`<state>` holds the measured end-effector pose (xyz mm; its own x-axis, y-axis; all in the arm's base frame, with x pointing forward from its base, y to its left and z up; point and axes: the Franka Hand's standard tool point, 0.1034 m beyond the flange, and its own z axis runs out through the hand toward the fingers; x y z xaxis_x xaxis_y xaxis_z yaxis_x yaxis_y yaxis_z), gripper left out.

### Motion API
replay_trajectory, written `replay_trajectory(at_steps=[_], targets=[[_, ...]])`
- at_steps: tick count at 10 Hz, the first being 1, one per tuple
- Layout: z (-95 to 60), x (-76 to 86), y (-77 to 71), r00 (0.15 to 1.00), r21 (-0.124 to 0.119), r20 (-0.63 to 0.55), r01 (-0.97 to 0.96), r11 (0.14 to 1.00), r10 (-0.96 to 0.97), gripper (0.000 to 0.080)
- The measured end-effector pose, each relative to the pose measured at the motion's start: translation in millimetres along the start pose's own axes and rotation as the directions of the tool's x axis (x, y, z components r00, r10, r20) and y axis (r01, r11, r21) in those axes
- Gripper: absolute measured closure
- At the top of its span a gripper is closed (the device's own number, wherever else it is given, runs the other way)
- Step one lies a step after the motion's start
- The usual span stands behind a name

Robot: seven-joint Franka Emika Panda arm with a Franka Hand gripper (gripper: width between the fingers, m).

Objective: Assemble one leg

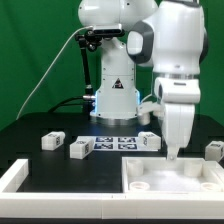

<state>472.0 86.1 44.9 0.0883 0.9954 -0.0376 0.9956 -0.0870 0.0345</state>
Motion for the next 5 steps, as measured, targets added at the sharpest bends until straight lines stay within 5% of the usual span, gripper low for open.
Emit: replay_trajectory(at_steps=[2,5], targets=[[-17.8,5.7,-15.8,0.998,-0.014,0.002,-0.059,0.998,0.060,0.0151],[-20.4,7.7,-15.5,0.995,-0.019,0.000,-0.101,0.995,0.101,0.0151]])
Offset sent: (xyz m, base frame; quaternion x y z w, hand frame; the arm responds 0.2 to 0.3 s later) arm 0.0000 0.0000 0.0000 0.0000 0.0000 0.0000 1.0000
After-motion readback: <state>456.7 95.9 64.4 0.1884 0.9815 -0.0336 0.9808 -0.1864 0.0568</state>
